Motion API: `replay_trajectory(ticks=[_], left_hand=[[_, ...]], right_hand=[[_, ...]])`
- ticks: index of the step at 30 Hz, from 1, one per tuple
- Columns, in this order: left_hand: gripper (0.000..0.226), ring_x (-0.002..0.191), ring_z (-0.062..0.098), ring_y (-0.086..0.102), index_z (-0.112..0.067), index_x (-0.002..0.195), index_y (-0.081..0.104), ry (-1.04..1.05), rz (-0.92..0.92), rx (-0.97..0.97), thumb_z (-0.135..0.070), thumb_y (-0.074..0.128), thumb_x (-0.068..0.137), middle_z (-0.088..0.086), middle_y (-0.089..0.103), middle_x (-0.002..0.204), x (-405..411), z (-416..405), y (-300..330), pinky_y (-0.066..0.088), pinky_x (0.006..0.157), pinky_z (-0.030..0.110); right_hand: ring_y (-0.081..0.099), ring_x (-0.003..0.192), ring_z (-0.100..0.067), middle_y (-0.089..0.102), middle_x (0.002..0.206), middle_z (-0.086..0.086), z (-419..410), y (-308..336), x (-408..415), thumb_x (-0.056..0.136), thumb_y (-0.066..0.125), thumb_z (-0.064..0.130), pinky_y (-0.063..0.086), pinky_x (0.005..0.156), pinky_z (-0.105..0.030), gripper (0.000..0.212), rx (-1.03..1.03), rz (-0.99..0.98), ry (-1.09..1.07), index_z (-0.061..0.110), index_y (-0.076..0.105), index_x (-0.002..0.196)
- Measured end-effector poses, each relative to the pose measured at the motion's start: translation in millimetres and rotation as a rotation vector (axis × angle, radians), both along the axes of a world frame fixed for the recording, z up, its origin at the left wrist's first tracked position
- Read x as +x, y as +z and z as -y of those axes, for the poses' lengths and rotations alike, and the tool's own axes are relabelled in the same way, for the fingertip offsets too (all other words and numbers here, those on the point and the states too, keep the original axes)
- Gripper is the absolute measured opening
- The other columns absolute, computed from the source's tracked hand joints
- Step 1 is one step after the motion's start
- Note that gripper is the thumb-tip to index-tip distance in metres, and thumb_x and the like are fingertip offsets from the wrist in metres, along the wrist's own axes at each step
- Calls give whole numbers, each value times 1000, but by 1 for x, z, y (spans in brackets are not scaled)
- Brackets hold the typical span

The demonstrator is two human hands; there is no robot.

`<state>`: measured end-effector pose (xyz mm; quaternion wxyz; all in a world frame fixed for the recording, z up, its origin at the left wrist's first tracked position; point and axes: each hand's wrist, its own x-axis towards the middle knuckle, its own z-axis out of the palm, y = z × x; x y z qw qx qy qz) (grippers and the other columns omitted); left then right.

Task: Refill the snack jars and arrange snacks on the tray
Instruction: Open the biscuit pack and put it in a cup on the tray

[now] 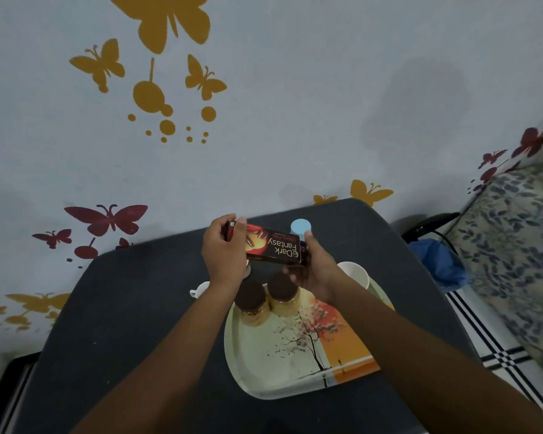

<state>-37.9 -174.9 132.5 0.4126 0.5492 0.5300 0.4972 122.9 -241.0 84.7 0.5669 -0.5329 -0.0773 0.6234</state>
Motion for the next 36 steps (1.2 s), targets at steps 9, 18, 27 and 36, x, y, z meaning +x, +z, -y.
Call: replay_trajectory(ticks=[9, 18, 27, 36], left_hand=[[39, 108, 11, 63, -26, 136, 52, 175, 125, -160, -50, 40, 107, -3, 62, 123, -16, -7, -20, 50, 75, 24], [33, 96, 21, 73, -25, 107, 61, 235, 294, -512, -54, 45, 104, 6, 72, 105, -27, -13, -49, 61, 82, 37], [34, 94, 24, 72, -18, 101, 59, 224, 416, -735, -50, 48, 105, 11, 70, 106, -21, -6, -61, 58, 63, 38], [35, 100, 21, 72, -23, 108, 63, 173, 275, -614, -52, 43, 106, 7, 72, 107, 2, -5, -68, 62, 79, 38]], right_hand=[[64, 88, -20, 73, 116, -14, 6, -5, 9, 95, 68, 42, 56, 63, -29, 43, 8, 3, 18, 12, 63, 126], [70, 90, -22, 75, 98, -9, 9, -13, 20, 95, 70, 27, 56, 60, -29, 30, 68, 19, 55, 12, 62, 120], [75, 94, -28, 76, 105, -15, 11, -25, 33, 98, 66, 23, 63, 69, -39, 20, 75, -92, 38, 11, 59, 112], [74, 101, -32, 72, 115, -19, 12, -40, 49, 85, 81, 16, 63, 74, -42, 43, 64, -61, 51, 11, 61, 123]])
